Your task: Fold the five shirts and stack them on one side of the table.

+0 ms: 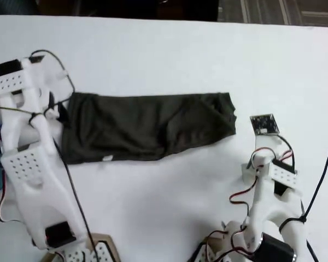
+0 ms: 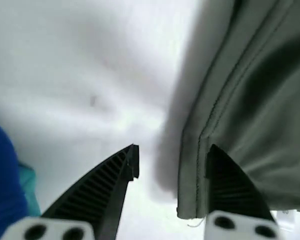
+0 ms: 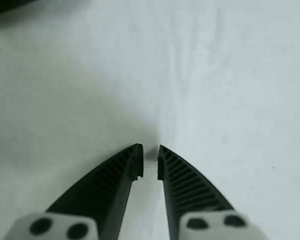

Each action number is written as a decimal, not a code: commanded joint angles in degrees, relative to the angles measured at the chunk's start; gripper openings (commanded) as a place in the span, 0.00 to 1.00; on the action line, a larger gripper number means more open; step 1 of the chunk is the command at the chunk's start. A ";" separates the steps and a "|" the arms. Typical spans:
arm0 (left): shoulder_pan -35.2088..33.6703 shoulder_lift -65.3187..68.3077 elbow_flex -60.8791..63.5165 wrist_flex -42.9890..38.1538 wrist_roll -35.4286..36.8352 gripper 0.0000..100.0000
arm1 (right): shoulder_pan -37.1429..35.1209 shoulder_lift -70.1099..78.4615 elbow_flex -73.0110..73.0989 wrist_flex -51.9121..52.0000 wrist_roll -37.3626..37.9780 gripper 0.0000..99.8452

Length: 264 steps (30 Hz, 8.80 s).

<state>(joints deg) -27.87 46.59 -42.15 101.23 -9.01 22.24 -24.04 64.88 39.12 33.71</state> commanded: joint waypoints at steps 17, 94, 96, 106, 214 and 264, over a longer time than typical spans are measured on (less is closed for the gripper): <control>1.41 16.44 -11.38 0.18 -2.02 0.23 | -0.92 0.40 0.09 -0.84 0.70 0.06; 54.51 -19.96 3.47 -21.27 4.75 0.20 | -0.92 0.48 0.18 -1.36 0.18 0.06; 52.57 -19.52 0.22 -16.53 4.57 0.20 | -0.92 0.48 0.18 -1.36 0.18 0.06; 40.18 -19.43 13.93 -22.95 4.40 0.05 | -0.92 0.48 0.18 -1.36 0.18 0.06; 52.66 22.07 -53.41 -12.57 4.57 0.10 | 17.19 0.48 -0.44 -5.67 -15.12 0.06; 54.33 9.85 -49.89 1.41 4.57 0.10 | 17.10 0.48 -0.44 -5.76 -15.12 0.06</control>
<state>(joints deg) 30.68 64.09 -92.35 101.41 -4.44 39.65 -23.69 65.23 34.20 18.24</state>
